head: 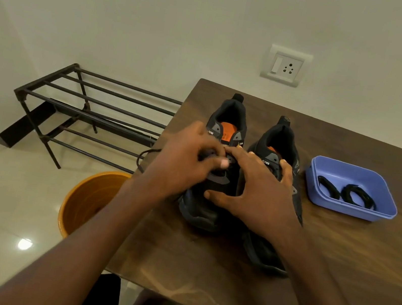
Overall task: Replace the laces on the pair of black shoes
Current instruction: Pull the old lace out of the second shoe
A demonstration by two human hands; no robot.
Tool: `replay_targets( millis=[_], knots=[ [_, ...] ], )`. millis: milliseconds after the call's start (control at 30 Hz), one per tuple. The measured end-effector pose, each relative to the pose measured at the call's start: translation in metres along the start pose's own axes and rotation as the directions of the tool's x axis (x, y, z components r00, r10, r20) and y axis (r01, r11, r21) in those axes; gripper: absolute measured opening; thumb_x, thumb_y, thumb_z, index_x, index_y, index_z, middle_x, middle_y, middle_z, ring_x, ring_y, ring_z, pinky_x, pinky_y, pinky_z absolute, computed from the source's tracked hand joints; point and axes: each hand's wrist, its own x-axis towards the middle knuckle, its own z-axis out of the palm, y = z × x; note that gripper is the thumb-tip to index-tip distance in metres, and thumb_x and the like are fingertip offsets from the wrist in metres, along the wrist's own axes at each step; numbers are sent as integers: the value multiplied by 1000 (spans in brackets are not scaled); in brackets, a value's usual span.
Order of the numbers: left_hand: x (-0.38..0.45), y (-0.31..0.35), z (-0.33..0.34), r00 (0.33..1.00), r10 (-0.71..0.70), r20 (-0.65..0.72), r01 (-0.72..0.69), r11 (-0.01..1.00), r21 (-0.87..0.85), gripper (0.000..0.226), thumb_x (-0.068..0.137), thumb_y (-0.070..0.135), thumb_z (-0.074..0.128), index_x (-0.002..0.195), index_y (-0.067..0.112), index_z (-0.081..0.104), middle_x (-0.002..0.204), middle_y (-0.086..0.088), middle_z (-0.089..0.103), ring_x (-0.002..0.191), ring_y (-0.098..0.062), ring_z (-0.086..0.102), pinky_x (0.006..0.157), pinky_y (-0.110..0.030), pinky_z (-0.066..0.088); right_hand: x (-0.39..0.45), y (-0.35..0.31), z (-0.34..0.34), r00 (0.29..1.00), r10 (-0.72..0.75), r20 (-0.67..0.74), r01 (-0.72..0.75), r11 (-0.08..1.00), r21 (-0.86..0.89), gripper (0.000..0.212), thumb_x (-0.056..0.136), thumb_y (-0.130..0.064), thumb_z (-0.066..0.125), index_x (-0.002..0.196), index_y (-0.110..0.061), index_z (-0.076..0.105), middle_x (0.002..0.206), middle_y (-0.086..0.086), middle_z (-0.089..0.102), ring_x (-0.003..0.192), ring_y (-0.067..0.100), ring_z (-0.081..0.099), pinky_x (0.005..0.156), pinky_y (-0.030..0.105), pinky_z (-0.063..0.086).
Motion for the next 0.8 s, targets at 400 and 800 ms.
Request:
replay_targets(
  millis=[400,800],
  knots=[
    [2,7,7,942,-317,-109,243,871,-426,7,101,19,63,98,14,65,95,3,71,89,-6,70,76,-20,58,0,-7,-2,1000,19,0,-19,1000,-4,94,78,-81,62,155,-49,21,164,-17,34,155,8,23,123,60,-13],
    [2,7,-11,872,-489,-13,430,779,-457,23,102,22,61,82,12,65,64,-1,64,62,-10,64,63,-22,52,0,-10,-6,998,43,39,-43,999,-4,91,80,-79,62,156,-47,24,166,-15,30,155,8,22,122,62,-13]
  ],
)
